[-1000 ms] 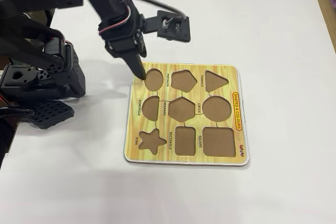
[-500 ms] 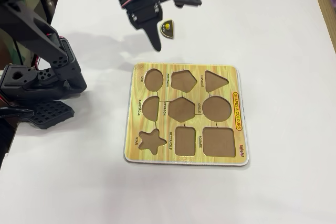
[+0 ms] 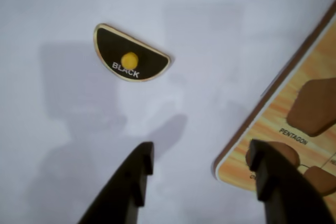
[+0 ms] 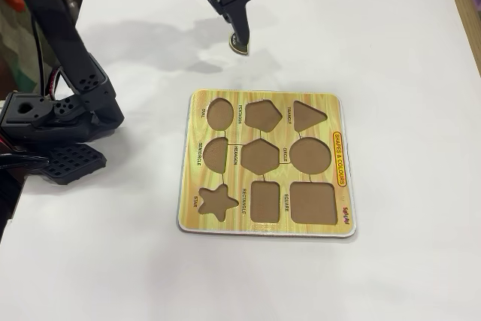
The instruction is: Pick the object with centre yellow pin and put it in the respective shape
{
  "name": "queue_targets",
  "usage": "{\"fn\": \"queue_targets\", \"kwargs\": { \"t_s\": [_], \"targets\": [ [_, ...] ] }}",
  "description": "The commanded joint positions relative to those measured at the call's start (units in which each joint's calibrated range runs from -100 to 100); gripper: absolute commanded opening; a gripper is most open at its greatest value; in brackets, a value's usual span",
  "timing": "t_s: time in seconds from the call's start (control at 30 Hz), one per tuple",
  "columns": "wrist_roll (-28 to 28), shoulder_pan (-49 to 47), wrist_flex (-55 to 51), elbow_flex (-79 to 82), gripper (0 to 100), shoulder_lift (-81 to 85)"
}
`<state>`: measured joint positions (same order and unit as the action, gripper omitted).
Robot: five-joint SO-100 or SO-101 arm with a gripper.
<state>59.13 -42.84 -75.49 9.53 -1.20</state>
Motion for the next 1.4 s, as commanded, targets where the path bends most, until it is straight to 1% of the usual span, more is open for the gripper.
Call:
{"fn": "queue_targets", "kwargs": {
  "t_s": [0.0,0.27,0.5,0.8,1.07,1.37],
  "targets": [
    [-0.2,-2.2,0.5,-6.6,21,-2.8],
    [-0.1,-5.0,0.6,-12.9,21,-11.3],
    [-0.1,-5.3,1.4,-13.4,21,-15.9],
    [-0.1,-5.4,1.4,-13.7,21,-19.5],
    [-0.1,-5.4,1.4,-18.6,21,-23.4],
    [-0.1,-7.4,1.4,-20.1,21,-23.8]
  ]
}}
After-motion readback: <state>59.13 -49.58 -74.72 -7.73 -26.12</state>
